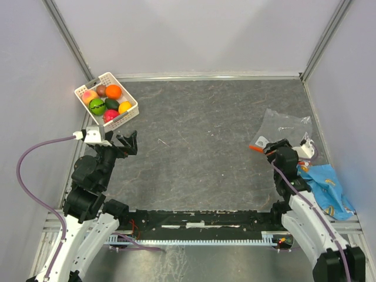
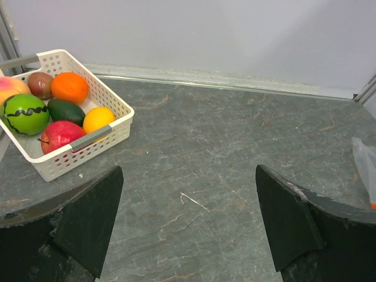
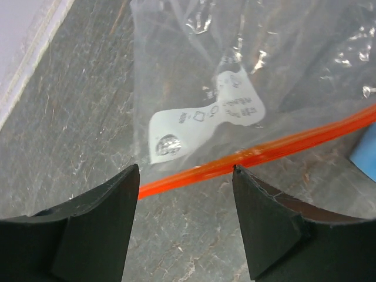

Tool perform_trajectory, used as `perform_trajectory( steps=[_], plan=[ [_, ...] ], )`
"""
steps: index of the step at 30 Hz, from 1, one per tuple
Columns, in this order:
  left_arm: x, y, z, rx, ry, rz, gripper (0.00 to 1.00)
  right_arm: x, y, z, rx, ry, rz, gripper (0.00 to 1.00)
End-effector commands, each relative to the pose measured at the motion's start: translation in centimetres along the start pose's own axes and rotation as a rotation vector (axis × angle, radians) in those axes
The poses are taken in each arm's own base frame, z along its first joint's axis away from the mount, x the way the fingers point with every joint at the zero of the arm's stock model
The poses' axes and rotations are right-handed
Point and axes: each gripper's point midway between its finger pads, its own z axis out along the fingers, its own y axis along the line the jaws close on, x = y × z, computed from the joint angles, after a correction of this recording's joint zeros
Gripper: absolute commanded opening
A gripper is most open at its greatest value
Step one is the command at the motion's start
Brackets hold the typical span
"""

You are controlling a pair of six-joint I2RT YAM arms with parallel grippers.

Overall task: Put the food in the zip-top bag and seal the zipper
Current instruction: Move the zipper food storage bag to the center of the board.

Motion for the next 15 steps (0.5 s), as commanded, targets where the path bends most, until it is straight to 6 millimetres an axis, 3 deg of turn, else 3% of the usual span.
perform_trajectory(
  steps=[1, 6, 10, 12, 15],
  plan=[
    [-1.4, 0.1, -0.2, -0.006, -0.048, -0.012, 1.00, -2.3, 5.6, 0.8, -0.145, -0.012, -0.087, 0.73],
    [-1.5, 0.1, -0.3, -0.008, -0.052, -0.013, 1.00, -1.5, 7.9, 2.9, -0.167, 0.057, -0.194, 0.73],
    [-1.6, 0.2, -0.4, -0.008, -0.058, -0.015, 1.00, -0.8, 9.6, 3.5, -0.175, 0.172, -0.344, 0.76],
    [-1.7, 0.2, -0.5, -0.008, -0.061, -0.016, 1.00, -0.7, 9.8, 3.4, -0.155, 0.235, -0.441, 0.78],
    [-1.8, 0.2, -0.7, -0.005, -0.068, -0.017, 1.00, 0.0, 8.3, 2.8, -0.093, 0.352, -0.579, 0.81]
  ],
)
